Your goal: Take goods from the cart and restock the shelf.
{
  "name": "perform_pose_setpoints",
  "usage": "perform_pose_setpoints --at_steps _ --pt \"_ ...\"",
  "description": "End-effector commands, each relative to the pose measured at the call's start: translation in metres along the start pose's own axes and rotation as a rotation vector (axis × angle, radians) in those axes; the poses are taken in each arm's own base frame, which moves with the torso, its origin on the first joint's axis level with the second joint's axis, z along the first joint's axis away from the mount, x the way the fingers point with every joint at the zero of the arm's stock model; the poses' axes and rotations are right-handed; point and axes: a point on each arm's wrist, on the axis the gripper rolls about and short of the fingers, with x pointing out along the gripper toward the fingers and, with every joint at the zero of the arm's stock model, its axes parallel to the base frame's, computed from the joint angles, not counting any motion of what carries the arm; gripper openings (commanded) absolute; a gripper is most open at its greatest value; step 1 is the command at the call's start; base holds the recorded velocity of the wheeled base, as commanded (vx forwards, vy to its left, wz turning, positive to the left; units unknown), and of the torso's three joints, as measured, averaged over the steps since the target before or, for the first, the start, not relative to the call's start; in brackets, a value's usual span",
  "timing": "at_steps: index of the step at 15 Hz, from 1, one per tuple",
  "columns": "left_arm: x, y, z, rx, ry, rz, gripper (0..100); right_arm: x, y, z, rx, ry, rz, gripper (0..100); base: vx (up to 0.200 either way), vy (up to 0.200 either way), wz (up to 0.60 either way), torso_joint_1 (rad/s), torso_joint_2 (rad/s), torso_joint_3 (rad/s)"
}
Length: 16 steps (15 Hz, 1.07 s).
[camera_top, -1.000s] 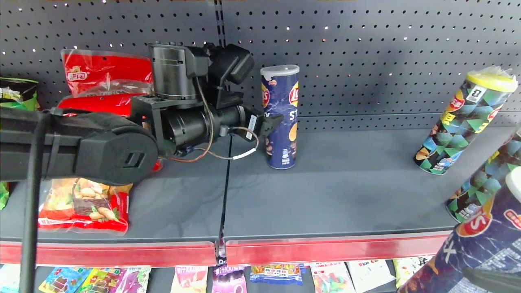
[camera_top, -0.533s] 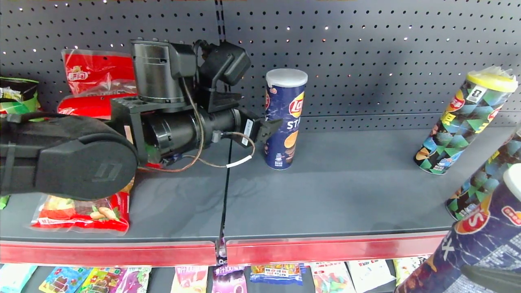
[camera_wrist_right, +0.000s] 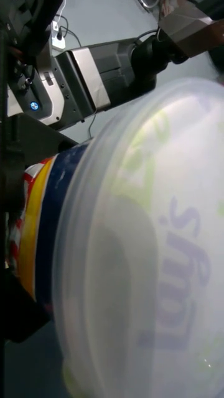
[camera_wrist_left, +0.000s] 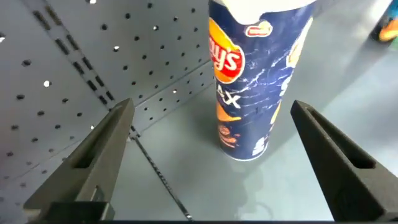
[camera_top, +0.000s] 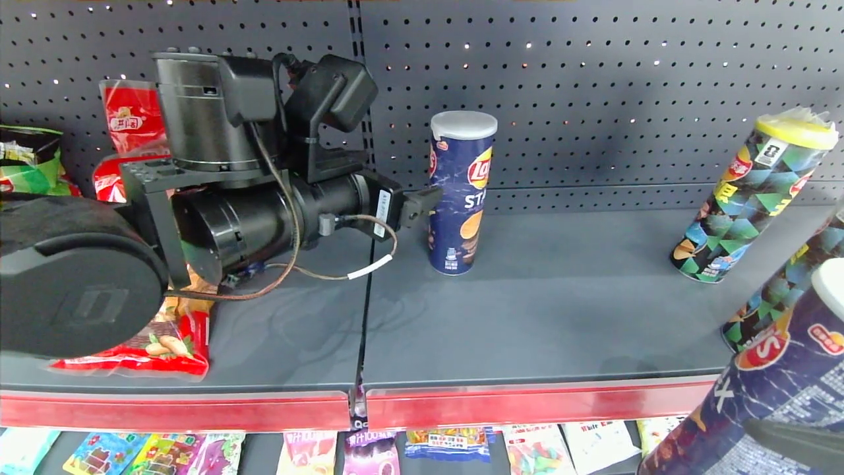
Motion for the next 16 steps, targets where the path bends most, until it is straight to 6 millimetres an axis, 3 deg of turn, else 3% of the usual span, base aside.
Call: perform_pose_setpoints --at_steps 1,9,16 --pt "-0.002 0.0 0.003 0.001 -0.012 0.003 100 0.0 0.0 0.0 0.0 0.0 -0.004 0 0.0 0.0 0.0 0.0 0.0 0.0" --pt "0.001 -0.01 -0.001 -0.001 0.002 -0.036 100 0.0 0.0 0.0 0.0 0.0 -0.004 0 0.0 0.0 0.0 0.0 0.0 0.0" --pt "0.024 -0.014 -0.007 0.0 0.011 -0.087 100 -0.001 0.0 -0.001 -0.001 0.001 -0.004 0 0.0 0.0 0.0 0.0 0.0 0.0"
